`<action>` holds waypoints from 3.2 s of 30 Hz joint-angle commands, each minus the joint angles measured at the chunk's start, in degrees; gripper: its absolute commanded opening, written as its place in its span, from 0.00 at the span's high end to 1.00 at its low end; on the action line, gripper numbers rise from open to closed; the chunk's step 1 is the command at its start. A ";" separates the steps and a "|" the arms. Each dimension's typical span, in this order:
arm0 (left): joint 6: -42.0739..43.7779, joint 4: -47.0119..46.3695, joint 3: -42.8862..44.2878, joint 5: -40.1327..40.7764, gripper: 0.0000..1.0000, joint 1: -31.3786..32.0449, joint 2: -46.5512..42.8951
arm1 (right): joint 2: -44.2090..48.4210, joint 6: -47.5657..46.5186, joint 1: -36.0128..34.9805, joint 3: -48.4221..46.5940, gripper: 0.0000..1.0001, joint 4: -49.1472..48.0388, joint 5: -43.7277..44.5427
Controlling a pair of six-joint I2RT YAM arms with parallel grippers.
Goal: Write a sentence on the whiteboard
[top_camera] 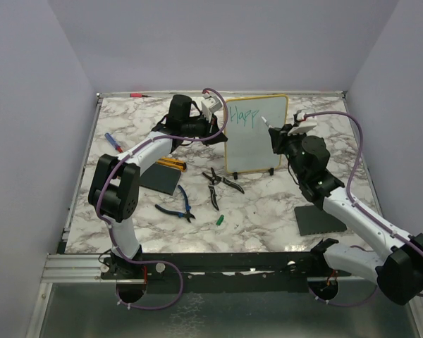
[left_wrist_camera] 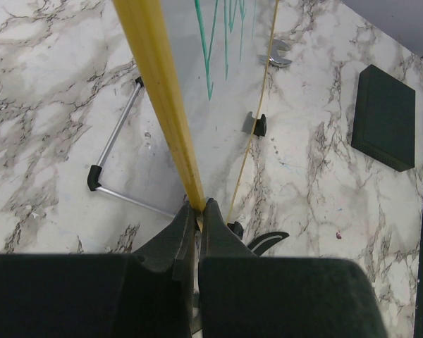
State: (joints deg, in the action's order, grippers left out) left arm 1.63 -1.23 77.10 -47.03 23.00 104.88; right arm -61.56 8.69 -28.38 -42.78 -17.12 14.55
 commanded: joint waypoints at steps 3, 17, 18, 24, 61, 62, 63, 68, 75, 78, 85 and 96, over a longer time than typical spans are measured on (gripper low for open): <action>2.65 0.44 -0.64 1.19 1.00 0.27 -1.90 | -1.97 -0.59 0.21 -0.85 0.99 -2.95 -0.46; 2.59 0.44 -0.50 1.14 1.00 0.28 -2.00 | -1.36 2.64 0.20 3.54 0.99 -0.74 0.48; 2.61 0.44 -0.54 1.13 1.00 0.23 -2.04 | -1.37 2.90 0.18 3.90 0.99 -0.57 0.43; 2.64 0.44 -0.55 1.12 1.00 0.29 -2.04 | -0.39 2.58 0.18 3.98 0.99 -0.54 -0.50; 2.70 0.44 -0.57 1.24 1.00 0.29 -1.96 | 2.14 -0.45 0.17 -0.14 0.99 -3.58 1.33; 2.68 0.44 -0.55 1.23 1.00 0.29 -1.96 | 2.30 -0.54 0.19 0.00 0.99 -3.27 1.80; 2.60 0.44 -0.55 1.23 1.00 0.33 -1.96 | 2.20 -0.72 0.17 0.07 0.99 -3.13 2.42; 2.64 0.44 -0.68 1.15 1.00 0.29 -2.11 | 0.94 -1.35 0.17 -0.11 0.99 -3.21 2.97; 2.59 0.44 -0.72 1.12 1.00 0.34 -2.36 | -1.13 -1.58 0.26 -0.72 0.99 -3.92 2.81; 2.64 0.44 -0.68 1.11 1.00 0.29 -2.39 | -1.88 -1.98 0.21 -1.00 0.99 -4.26 3.09; 2.68 0.44 -0.65 1.01 1.00 0.37 -2.40 | -3.21 -2.08 0.21 -0.75 0.99 -3.73 3.77; 2.71 0.44 -0.64 1.01 1.00 0.29 -2.31 | -1.88 0.91 0.17 4.18 0.99 -0.89 2.20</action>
State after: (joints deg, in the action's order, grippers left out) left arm 2.00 -0.84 77.01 -46.87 23.00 104.57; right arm -63.94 8.25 -28.38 -41.15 -20.05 16.45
